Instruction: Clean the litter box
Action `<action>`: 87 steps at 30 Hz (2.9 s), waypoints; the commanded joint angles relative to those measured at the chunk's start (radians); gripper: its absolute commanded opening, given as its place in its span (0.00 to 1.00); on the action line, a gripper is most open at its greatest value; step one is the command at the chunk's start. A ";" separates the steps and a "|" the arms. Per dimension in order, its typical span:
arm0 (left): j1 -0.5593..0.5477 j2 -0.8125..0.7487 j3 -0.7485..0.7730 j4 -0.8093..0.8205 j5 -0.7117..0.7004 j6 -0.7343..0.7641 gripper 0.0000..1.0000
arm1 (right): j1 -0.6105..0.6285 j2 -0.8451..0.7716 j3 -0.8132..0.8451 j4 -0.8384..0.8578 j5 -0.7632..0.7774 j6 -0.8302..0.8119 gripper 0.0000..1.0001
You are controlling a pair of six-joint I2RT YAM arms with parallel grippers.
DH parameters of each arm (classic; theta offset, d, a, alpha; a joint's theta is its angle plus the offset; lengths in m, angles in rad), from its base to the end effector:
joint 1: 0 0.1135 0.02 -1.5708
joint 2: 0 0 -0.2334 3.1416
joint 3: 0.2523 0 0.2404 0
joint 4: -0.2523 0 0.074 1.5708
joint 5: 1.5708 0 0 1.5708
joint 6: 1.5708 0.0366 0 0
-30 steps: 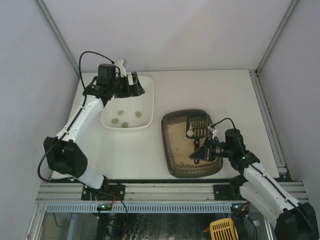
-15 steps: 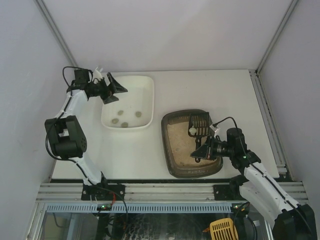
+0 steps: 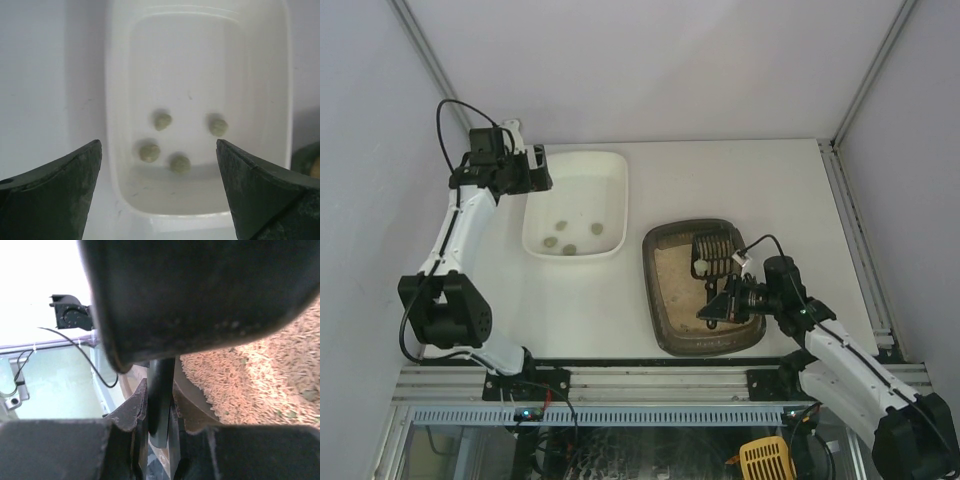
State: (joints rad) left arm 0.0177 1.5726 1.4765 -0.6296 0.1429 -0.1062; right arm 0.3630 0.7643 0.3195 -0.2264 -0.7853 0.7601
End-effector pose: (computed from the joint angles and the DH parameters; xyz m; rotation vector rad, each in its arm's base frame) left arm 0.3404 0.0008 0.3111 -0.0684 2.2954 -0.2098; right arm 0.1457 0.0830 0.1669 0.0029 2.4288 1.4472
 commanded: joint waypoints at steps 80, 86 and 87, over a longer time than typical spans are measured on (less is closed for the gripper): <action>-0.293 0.600 1.011 -0.307 0.520 0.101 0.99 | 0.256 0.394 0.654 -0.471 0.171 0.274 0.00; -0.414 0.678 0.809 0.089 0.649 -0.109 1.00 | 0.231 0.311 0.642 -0.614 0.192 0.380 0.00; -0.419 0.706 0.818 0.116 0.667 -0.150 1.00 | 0.233 0.312 0.640 -0.613 0.181 0.398 0.00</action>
State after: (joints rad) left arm -0.3855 2.2475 2.3066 -0.7712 0.6685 -0.0795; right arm 0.6018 1.1023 0.9276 -0.8291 -0.5343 1.0344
